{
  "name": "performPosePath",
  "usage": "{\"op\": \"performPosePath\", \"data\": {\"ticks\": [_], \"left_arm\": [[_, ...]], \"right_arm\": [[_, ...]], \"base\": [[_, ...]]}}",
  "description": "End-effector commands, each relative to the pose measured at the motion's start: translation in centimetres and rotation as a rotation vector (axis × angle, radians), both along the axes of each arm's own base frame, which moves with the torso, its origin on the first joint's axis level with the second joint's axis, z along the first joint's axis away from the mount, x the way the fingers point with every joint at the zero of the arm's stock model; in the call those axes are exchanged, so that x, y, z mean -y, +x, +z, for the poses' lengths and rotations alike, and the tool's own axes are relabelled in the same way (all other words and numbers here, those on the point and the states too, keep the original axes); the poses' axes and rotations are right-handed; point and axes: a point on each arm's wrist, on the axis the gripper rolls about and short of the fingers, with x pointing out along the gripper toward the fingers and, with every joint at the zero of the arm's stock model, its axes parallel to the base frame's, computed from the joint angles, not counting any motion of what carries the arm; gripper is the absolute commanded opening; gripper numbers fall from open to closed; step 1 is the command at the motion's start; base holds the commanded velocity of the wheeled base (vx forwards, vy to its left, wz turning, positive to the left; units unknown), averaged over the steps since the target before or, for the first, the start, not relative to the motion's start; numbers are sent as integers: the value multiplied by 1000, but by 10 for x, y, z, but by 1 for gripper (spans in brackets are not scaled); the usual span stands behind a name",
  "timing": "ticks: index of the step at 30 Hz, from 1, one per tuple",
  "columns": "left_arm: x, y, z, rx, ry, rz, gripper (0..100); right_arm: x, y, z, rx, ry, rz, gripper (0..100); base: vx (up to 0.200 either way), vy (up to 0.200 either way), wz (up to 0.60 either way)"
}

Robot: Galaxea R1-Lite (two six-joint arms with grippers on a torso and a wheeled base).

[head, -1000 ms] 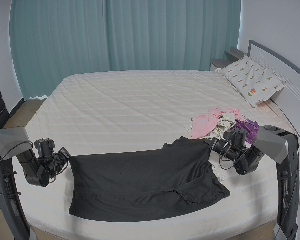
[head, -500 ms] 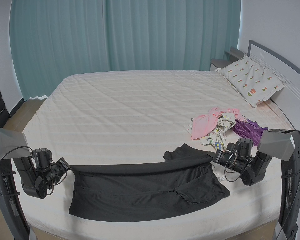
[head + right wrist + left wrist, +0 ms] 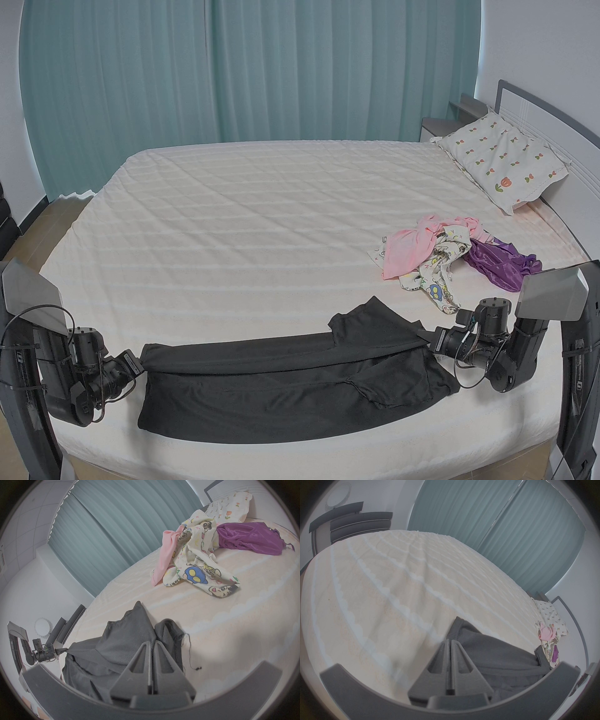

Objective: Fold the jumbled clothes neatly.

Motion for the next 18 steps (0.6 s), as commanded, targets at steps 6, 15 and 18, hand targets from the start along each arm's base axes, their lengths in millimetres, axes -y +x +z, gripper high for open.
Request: {"op": "performPosePath", "data": {"ticks": [6, 15, 18], "left_arm": [[3, -22, -20, -102, 3, -21, 0], [4, -25, -20, -109, 3, -29, 100], [3, -25, -19, -105, -1, -19, 100]], "right_arm": [[2, -14, -10, -27, -24, 11, 0], [2, -22, -16, -14, -30, 24, 100], [4, -22, -5, 34, -15, 14, 100]], "base": [[0, 0, 0], [0, 0, 0], [0, 0, 0]]}}
